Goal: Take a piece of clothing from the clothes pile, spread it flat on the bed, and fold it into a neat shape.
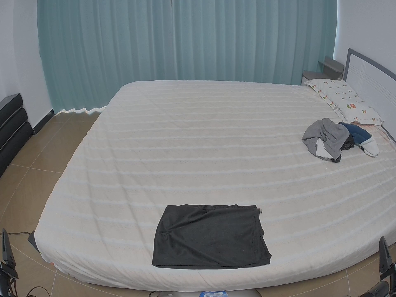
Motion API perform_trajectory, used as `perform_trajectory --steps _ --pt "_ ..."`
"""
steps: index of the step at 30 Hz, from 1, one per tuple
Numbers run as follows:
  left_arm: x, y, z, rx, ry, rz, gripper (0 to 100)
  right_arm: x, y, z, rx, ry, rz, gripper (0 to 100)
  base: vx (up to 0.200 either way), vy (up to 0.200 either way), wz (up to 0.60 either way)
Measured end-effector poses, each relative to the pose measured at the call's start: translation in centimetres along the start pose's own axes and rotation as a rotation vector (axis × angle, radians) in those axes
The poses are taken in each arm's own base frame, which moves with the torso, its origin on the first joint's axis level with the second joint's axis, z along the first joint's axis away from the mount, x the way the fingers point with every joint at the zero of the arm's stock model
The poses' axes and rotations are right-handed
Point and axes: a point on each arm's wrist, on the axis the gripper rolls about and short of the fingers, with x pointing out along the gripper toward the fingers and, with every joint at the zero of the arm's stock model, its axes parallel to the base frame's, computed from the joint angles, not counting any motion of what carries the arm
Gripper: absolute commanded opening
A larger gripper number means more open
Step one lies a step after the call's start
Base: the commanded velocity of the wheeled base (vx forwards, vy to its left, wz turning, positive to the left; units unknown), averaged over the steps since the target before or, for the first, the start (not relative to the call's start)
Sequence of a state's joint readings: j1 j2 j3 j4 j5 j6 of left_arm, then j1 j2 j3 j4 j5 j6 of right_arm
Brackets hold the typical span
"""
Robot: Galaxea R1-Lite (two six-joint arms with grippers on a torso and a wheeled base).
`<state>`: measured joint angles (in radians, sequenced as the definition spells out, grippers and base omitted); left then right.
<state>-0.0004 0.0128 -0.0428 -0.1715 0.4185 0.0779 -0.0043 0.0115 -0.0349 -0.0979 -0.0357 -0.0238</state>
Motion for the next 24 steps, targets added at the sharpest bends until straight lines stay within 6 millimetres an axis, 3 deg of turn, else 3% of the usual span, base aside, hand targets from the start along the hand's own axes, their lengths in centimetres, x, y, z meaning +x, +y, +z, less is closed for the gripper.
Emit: perform_trajectory --steps 9,19,24 --pt "-0.1 -0.6 -1.7 0.039 0.105 -0.205 100 0.0 0.0 -1.2 0.025 0.089 -0.001 100 0.0 0.0 0.0" --pt "-0.2 -1.0 -1.9 -0.062 0.13 -0.377 100 0.0 0.1 -1.6 0.011 0.121 0.013 100 0.0 0.0 0.0" --pt "-0.2 -0.9 -2.1 -0.076 0.153 -0.365 100 0.0 0.1 -1.5 0.008 0.12 0.018 100 0.0 0.0 0.0"
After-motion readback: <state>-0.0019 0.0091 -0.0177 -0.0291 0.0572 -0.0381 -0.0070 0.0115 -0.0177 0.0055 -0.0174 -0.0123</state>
